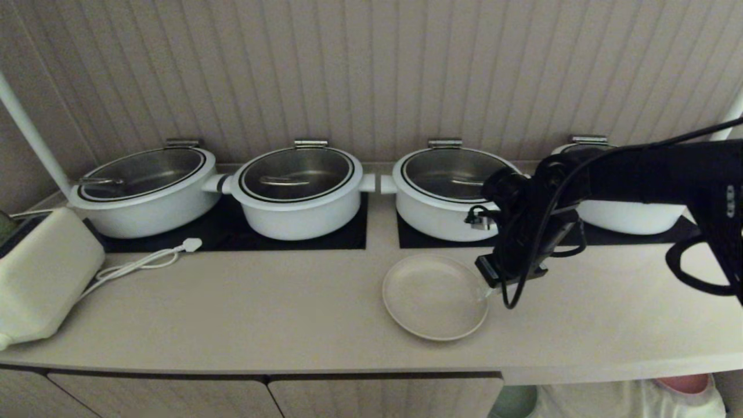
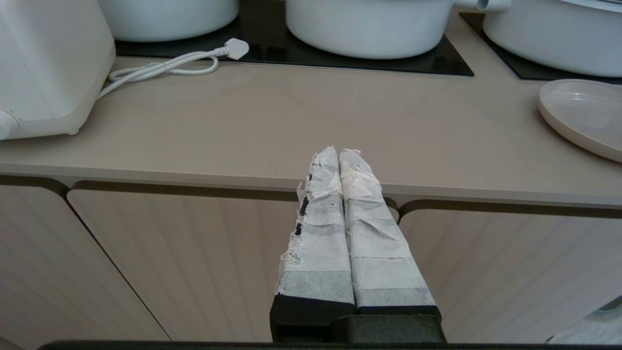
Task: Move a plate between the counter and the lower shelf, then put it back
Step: Pick up the plate
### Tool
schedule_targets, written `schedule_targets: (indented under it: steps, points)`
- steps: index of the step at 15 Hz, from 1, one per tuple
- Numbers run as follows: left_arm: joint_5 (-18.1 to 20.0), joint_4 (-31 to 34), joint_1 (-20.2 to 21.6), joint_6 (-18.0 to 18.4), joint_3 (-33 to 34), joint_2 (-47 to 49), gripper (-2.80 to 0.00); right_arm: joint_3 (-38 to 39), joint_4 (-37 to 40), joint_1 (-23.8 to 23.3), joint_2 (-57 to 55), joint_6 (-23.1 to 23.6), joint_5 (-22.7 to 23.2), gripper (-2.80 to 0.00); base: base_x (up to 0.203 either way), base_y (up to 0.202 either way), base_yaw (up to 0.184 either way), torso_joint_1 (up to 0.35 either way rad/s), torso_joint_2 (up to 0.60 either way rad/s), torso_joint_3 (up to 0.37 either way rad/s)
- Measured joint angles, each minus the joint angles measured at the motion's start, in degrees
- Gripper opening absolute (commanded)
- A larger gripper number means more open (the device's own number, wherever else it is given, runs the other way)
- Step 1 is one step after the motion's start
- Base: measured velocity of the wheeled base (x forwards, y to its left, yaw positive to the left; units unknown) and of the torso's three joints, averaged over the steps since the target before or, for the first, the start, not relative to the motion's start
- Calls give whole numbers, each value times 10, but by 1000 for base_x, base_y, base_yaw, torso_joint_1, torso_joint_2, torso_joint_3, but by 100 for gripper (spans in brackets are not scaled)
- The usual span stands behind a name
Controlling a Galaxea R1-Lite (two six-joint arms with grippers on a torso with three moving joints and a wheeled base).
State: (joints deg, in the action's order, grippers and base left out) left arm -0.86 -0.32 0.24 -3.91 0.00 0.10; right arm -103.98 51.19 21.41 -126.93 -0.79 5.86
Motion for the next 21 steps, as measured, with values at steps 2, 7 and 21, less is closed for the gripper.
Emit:
schedule_targets:
  steps: [2,7,21]
  points:
    - [0,0,0,0,0,0,-280,-2,-1,-1,-1,1,0,0,0,0,0,0,0,0]
    - [0,0,0,0,0,0,-280,-5,-6,0,-12,4,-2,0,0,0,0,0,0,0]
    - [0,0,0,0,0,0,-280,-69,0,2,-82,-2,-58,0,0,0,0,0,0,0]
